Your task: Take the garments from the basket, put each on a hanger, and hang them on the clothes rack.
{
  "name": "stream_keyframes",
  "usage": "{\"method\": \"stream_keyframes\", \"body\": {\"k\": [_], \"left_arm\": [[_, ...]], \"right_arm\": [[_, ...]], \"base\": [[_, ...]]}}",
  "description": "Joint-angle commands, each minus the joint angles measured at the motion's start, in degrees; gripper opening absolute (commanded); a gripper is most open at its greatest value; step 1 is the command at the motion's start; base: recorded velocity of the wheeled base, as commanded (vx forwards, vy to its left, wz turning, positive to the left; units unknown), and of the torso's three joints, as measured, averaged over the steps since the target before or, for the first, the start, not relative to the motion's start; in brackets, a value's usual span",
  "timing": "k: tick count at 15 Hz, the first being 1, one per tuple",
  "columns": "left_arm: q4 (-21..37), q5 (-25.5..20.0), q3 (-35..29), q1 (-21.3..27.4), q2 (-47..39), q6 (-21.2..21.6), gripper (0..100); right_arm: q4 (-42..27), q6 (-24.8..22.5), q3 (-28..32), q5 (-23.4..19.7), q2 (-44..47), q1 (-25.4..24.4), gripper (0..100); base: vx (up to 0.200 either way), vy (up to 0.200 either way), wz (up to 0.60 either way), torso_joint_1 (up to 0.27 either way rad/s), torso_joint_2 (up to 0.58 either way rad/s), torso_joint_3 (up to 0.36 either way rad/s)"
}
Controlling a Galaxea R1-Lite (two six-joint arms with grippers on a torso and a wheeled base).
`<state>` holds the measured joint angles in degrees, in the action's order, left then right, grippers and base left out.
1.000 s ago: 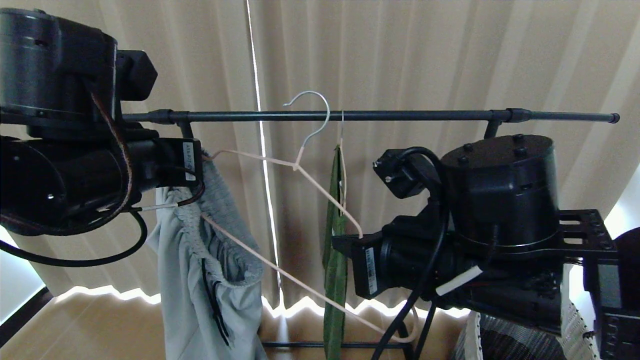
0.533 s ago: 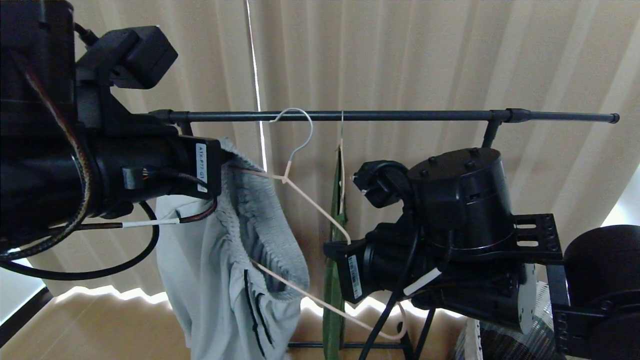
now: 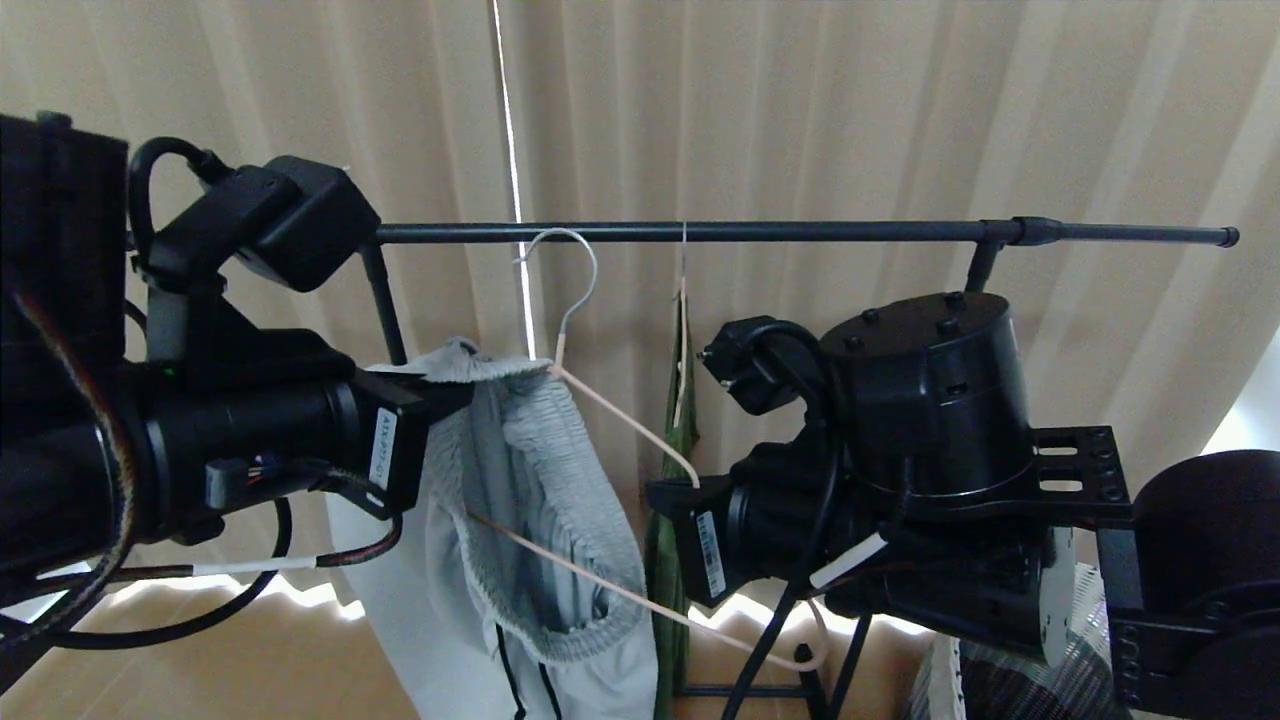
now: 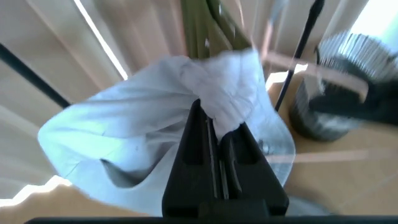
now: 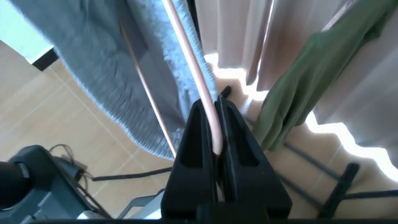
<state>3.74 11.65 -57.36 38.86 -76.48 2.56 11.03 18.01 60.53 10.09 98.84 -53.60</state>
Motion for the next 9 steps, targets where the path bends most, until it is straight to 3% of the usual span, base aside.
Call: {"method": "stream_keyframes", "body": {"k": [1, 5, 8, 9], "left_arm": [[0.0, 0.0, 2.2, 0.8, 1.9, 0.0, 0], [0.0, 0.0, 3.3, 1.7, 2.4, 0.0, 0], [0.0, 0.0, 4.1, 2.7, 2.6, 0.0, 0], [-0.1, 0.0, 4.1, 2.8, 2.6, 0.0, 100]], "right_arm": [[1.8, -1.0, -0.4, -0.2, -0.2, -0.1, 0], [8.5, -6.3, -4.2, -0.3, -1.8, -0.2, 0], [12.0, -7.7, -6.2, -0.5, -3.0, -0.3, 0], [12.4, -7.7, -6.4, -0.4, -3.2, -0.3, 0]], "base": [[0.000, 0.000, 0.00, 0.000, 0.00, 0.000], [0.000, 0.000, 0.00, 0.000, 0.00, 0.000], [0.000, 0.000, 0.00, 0.000, 0.00, 0.000], [0.000, 0.000, 0.00, 0.000, 0.00, 0.000]]}}
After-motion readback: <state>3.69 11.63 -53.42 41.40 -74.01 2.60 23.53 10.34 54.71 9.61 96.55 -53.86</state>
